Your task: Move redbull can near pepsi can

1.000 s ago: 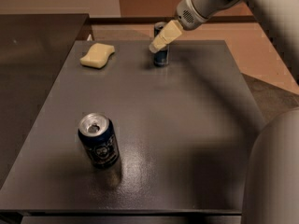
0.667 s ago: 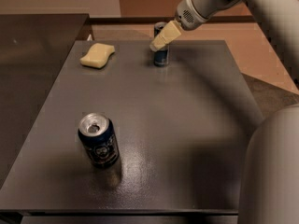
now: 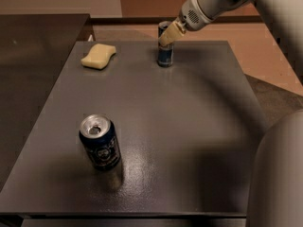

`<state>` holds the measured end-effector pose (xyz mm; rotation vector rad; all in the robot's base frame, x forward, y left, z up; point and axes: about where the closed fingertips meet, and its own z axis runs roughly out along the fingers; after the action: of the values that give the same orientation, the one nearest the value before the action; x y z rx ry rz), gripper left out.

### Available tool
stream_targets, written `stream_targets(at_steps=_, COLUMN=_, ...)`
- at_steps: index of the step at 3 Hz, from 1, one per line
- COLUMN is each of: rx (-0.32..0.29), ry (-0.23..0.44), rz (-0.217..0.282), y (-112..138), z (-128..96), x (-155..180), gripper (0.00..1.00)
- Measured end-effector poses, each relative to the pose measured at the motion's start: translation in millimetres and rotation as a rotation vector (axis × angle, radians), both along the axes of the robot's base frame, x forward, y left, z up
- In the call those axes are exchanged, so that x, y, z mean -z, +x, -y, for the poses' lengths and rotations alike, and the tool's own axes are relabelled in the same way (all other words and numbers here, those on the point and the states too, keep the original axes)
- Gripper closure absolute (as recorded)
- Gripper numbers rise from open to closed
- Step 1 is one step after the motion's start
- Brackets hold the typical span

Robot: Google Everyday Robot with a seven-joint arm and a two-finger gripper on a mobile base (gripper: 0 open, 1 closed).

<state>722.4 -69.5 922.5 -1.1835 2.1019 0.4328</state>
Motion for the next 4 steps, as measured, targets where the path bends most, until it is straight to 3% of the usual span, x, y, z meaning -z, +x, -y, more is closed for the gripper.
stream_targets(at_steps=1, rx=-0.059, ry=0.031, rz=0.003, y=-19, z=-2, x=-8, gripper=0.88)
stream_targets(at_steps=2, rx=-0.159, ry=0.055, rz=0.011, y=-53, z=-2, x=-21, gripper=1.0)
stream_targets(at_steps=4, rx=-0.396, ry=0.043, rz=0.007, y=-137, z=-8, x=-35, gripper=1.0)
